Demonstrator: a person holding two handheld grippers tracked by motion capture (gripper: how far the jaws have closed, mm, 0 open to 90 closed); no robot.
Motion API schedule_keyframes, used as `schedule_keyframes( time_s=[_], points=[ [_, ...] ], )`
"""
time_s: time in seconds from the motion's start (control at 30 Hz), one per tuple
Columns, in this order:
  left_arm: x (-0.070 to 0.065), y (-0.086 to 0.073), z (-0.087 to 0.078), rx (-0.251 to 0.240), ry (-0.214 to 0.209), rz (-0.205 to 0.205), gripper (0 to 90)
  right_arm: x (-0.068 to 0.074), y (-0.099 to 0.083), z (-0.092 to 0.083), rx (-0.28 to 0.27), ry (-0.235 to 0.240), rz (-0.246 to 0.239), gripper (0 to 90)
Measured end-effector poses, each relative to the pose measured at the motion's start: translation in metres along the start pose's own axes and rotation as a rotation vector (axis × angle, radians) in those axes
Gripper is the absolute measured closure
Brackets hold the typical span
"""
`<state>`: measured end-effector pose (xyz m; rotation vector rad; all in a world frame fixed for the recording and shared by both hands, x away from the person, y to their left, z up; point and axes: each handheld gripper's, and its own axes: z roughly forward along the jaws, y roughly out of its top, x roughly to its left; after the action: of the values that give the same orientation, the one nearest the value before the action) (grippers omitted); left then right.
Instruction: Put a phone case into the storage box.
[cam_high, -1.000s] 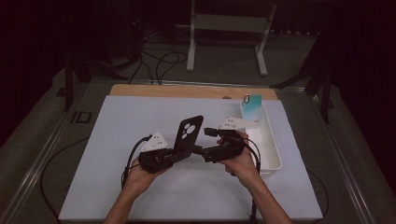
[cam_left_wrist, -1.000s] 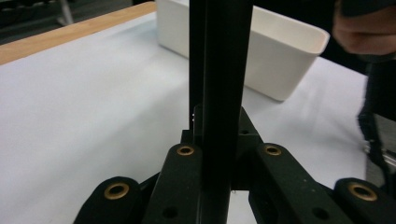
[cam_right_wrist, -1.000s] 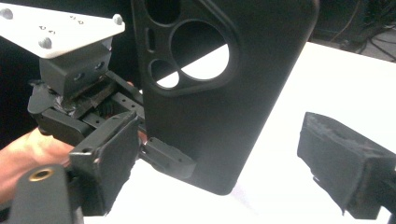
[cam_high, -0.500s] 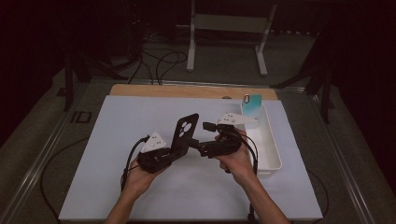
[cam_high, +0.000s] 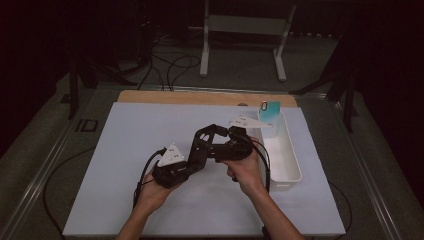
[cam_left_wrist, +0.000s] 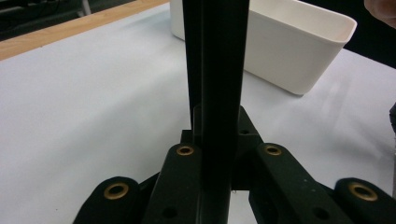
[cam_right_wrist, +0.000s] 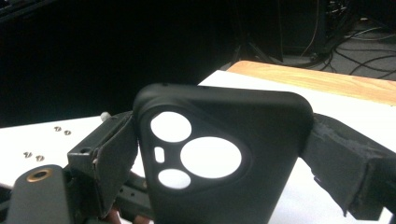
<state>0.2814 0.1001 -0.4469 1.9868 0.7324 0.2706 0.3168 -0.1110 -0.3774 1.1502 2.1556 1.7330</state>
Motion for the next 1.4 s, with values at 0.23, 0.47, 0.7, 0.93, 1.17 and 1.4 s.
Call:
schedule_keyframes(
  time_s=[0.23,0.47,0.7,0.93,1.17,1.4],
  points=[
    [-0.003,-0.001,0.004,0.011,0.002,0.006,84.8,0.004,0.000,0.004,-0.006,-0.020,-0.016,10.9],
    [-0.004,-0.002,0.006,0.019,0.001,0.006,84.7,0.006,-0.002,0.006,-0.006,-0.040,-0.024,12.5],
    [-0.002,-0.002,0.005,0.017,-0.001,0.008,79.1,0.007,-0.002,0.005,-0.004,-0.038,-0.033,13.4],
    [0.003,-0.001,-0.003,-0.007,0.012,0.001,56.6,0.006,-0.002,0.004,-0.008,-0.046,-0.041,13.4],
    [0.008,-0.002,-0.014,-0.045,0.114,-0.013,23.4,0.005,-0.001,0.002,-0.015,-0.052,-0.037,13.4],
    [0.017,-0.006,-0.025,-0.071,0.158,-0.048,7.2,0.003,-0.001,0.002,-0.013,-0.056,-0.042,13.4]
  ],
)
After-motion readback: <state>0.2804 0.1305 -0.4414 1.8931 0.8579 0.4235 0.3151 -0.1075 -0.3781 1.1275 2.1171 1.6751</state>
